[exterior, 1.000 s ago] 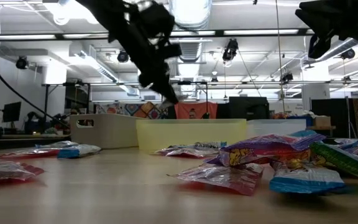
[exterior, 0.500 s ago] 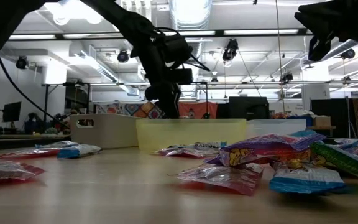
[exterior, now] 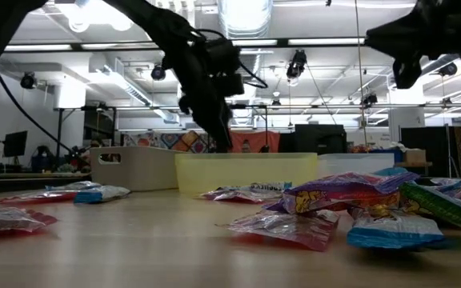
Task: Sort candy
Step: Put the blue candy into the gray bin
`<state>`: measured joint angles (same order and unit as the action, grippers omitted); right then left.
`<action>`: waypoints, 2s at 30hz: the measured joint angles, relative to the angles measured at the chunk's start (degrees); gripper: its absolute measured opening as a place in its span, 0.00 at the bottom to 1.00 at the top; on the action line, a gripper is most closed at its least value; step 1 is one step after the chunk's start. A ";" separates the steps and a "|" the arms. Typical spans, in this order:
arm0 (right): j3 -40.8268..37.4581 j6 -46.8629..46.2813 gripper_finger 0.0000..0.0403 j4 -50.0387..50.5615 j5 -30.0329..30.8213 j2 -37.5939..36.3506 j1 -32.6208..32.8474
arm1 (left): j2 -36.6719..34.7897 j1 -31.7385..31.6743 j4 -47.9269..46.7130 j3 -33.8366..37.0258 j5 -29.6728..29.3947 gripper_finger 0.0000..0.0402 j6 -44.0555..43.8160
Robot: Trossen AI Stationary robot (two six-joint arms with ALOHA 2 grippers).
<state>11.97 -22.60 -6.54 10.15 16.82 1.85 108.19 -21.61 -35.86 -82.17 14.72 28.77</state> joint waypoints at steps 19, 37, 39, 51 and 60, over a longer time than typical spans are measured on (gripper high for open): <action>27.54 -27.28 0.14 49.13 -1.38 31.19 2.28 | -36.29 5.17 52.81 39.38 2.35 0.33 -29.08; 34.75 -36.93 0.45 59.11 -4.03 55.77 2.24 | -44.44 6.06 66.57 51.14 0.77 0.33 -36.74; 34.75 -37.88 0.48 58.99 -3.11 57.89 2.14 | -44.44 6.06 66.99 51.14 0.77 0.33 -36.67; 35.34 -38.28 0.42 56.87 -0.43 66.39 2.12 | -44.44 6.03 67.23 51.14 0.79 0.33 -36.35; 35.14 -38.26 0.27 54.84 0.62 68.67 1.49 | -44.44 6.03 67.23 51.14 0.75 0.33 -36.35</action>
<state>47.11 -60.86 48.30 10.77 85.49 3.33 63.75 -15.57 31.38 -31.03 15.46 -7.57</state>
